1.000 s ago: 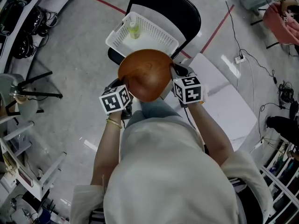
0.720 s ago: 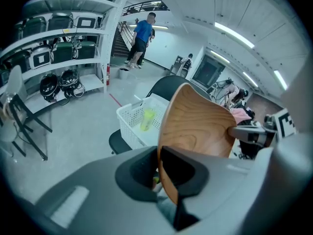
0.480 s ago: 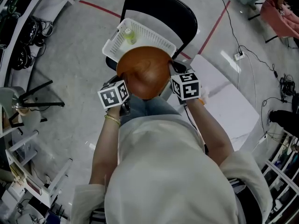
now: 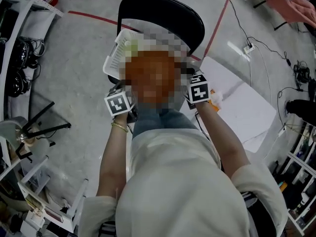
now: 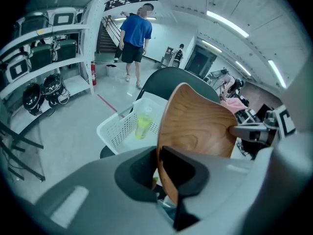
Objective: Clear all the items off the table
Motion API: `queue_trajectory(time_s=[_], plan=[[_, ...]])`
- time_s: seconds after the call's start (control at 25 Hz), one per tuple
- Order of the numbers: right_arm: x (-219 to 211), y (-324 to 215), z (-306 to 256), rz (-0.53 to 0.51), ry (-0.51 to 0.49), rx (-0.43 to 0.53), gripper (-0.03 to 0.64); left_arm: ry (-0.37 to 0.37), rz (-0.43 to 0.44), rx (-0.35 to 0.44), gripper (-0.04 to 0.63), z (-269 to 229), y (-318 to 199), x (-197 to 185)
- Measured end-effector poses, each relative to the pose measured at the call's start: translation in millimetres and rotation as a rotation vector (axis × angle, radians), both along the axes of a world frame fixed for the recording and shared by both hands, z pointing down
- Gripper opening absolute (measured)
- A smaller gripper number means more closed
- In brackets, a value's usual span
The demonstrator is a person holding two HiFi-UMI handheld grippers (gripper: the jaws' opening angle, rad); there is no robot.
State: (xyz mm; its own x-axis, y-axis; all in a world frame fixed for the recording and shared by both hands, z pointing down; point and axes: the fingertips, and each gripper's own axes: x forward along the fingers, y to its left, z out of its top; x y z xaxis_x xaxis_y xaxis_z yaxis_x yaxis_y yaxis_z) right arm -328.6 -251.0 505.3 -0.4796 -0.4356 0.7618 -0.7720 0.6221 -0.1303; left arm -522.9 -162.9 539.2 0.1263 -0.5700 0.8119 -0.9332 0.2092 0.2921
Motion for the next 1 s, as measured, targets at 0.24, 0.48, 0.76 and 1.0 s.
queue_trajectory(time_s=[0.24, 0.48, 0.76, 1.0], plan=[[-2.7, -21.5, 25.9, 0.046, 0.04, -0.015, 0.014, -0.011, 0.069, -0.047, 0.04, 29.6, -24.0, -2.8], [-3.9, -32.6, 53.4, 0.096, 0.061, -0.059, 0.014, -0.039, 0.148, -0.095, 0.046, 56.5, -45.9, -8.1], [2.8, -37.4, 79.1, 0.153, 0.086, -0.094, 0.014, -0.108, 0.259, -0.152, 0.061, 83.9, -61.8, -4.6], [6.6, -39.9, 96.9, 0.198, 0.104, -0.12, 0.015, -0.132, 0.299, -0.193, 0.069, 103.0, -66.1, -2.3]])
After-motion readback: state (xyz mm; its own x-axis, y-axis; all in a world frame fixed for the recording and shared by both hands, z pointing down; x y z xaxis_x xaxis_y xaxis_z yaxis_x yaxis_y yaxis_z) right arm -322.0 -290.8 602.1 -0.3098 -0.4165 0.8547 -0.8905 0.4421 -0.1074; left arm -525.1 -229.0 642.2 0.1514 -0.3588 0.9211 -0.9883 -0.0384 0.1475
